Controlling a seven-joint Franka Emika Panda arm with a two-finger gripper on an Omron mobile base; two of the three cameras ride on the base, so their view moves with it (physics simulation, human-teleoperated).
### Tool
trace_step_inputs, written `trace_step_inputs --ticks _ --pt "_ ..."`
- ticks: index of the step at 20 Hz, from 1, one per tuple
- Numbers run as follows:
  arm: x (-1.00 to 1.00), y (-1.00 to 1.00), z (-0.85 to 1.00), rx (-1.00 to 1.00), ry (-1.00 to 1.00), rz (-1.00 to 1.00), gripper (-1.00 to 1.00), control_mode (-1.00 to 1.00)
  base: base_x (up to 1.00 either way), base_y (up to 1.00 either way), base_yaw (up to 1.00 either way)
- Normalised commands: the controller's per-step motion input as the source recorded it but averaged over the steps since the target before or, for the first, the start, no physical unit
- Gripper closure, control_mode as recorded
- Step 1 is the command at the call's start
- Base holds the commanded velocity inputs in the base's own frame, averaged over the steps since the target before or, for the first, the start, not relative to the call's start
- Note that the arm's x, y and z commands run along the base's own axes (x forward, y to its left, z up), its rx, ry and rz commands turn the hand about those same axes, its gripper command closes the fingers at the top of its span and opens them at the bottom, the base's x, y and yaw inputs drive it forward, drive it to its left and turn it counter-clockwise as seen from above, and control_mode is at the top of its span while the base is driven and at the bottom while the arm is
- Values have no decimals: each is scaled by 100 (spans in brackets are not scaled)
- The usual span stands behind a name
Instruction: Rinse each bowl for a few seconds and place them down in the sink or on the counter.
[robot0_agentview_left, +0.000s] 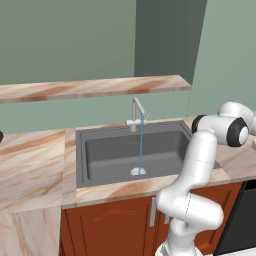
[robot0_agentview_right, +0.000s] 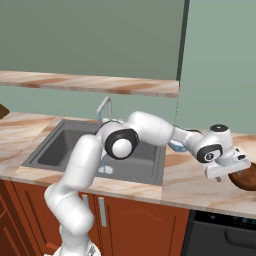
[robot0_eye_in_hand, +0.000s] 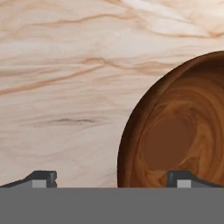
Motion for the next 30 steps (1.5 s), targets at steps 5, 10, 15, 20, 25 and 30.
trace_step_inputs --ticks 5,10,15,20,25,30 --pt "0 -25 -8 5 -1 3 -100 -100 0 0 0" --pt "0 -14 -9 5 -1 4 100 -100 0 0 0" --pt "-2 7 -1 5 -1 3 100 -100 0 0 0" --pt "-9 27 8 4 0 1 100 -100 0 0 0" --pt "-19 38 4 -1 -3 3 100 -100 0 0 0" --pt "-15 37 28 -12 -6 2 100 -100 0 0 0"
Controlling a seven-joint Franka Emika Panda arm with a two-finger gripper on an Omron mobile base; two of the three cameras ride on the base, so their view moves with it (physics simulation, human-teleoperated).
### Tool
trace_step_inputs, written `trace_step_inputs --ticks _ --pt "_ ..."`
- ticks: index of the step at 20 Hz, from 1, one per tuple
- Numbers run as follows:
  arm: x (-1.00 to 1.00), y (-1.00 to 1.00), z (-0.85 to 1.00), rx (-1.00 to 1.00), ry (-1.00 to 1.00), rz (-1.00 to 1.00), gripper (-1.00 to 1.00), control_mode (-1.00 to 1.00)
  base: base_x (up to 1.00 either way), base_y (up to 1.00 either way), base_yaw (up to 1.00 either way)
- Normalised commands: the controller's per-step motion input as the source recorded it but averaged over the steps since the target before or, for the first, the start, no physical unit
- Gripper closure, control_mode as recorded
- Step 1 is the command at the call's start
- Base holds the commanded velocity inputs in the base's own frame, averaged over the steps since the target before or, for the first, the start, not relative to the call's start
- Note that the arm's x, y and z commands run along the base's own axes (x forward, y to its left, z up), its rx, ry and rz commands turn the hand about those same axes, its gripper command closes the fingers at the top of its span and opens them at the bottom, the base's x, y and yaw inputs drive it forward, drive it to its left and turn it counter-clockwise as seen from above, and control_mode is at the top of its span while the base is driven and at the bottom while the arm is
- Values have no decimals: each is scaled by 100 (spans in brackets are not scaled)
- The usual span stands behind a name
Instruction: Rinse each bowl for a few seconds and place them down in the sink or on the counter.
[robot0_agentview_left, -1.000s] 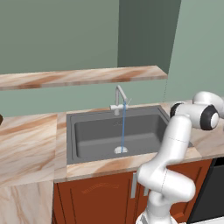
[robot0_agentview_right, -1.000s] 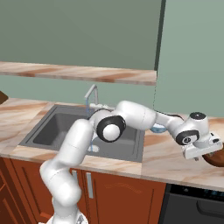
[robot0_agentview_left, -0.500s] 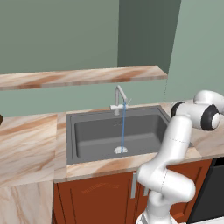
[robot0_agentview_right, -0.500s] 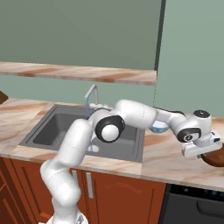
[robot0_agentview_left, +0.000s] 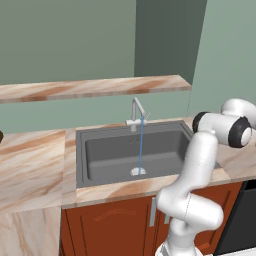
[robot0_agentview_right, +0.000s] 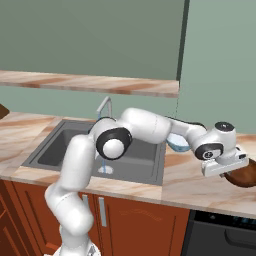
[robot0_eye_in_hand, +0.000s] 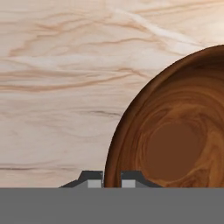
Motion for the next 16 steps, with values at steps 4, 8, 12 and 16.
trace_step_inputs --ticks 4,8,12,16 --pt "-11 34 46 -15 0 7 100 -100 0 0 0" --pt "-19 33 45 -14 3 9 100 -100 0 0 0" --pt "-22 31 45 -11 6 11 100 -100 0 0 0" --pt "-21 25 47 -8 7 12 100 -100 0 0 0"
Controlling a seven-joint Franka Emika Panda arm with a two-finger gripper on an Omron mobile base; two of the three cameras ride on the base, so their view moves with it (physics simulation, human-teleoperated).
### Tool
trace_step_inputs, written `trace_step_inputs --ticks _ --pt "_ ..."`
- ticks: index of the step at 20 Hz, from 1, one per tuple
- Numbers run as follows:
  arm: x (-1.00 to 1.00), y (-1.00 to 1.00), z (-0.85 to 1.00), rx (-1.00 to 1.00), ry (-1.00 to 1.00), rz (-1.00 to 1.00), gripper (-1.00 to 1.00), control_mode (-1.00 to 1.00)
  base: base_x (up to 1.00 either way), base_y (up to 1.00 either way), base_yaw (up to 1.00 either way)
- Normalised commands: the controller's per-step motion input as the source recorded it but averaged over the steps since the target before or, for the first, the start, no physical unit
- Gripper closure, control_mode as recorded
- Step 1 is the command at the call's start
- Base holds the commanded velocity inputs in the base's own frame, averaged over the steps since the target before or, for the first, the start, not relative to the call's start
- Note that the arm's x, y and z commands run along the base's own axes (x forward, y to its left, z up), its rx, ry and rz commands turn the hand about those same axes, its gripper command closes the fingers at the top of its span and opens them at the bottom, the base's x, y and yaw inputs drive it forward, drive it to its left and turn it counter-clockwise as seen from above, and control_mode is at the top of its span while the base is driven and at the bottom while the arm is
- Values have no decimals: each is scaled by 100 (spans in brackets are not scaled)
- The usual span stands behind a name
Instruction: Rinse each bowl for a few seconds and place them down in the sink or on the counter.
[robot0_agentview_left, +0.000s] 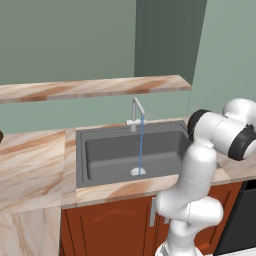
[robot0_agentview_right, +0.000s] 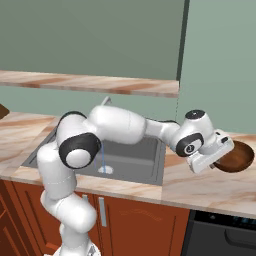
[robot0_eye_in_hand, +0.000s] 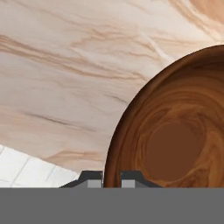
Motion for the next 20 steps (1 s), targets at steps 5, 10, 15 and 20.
trace_step_inputs --ticks 5,10,15,20 --pt "-16 21 51 -5 8 12 100 -100 0 0 0" --pt "-12 21 41 -2 8 14 100 -100 0 0 0" --pt "-3 19 31 0 11 15 100 -100 0 0 0" --pt "-2 22 25 0 12 16 100 -100 0 0 0"
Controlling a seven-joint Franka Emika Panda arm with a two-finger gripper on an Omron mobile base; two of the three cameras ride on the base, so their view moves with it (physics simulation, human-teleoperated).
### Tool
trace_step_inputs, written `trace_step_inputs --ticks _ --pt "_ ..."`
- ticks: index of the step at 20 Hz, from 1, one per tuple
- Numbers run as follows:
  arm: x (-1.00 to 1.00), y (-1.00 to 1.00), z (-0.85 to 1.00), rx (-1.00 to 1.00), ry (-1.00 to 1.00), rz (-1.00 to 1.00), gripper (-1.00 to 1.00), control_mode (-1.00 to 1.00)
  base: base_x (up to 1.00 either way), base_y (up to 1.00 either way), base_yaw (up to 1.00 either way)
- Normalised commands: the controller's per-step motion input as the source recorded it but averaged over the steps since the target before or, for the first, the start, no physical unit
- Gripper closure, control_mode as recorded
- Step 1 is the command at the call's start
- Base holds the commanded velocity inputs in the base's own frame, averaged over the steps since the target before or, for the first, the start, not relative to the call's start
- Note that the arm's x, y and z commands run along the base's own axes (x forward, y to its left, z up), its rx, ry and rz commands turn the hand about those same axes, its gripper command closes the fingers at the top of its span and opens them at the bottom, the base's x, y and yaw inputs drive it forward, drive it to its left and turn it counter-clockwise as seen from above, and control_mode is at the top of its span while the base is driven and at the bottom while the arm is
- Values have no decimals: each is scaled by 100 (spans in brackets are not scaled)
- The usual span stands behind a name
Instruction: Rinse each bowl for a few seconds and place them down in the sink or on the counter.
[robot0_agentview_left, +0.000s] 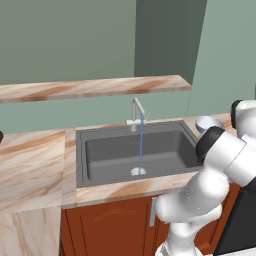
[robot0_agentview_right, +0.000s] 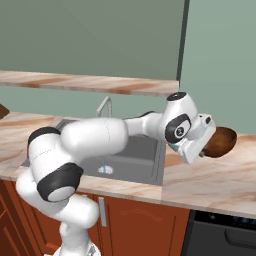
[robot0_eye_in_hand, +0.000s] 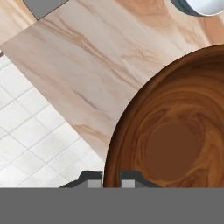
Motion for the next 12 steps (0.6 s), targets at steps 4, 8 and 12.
trace_step_inputs --ticks 4,8,12 --pt "-4 25 20 0 10 15 100 -100 0 0 0" --pt "-4 31 13 0 8 16 100 -100 0 0 0" --pt "-3 30 9 0 6 17 100 -100 0 0 0"
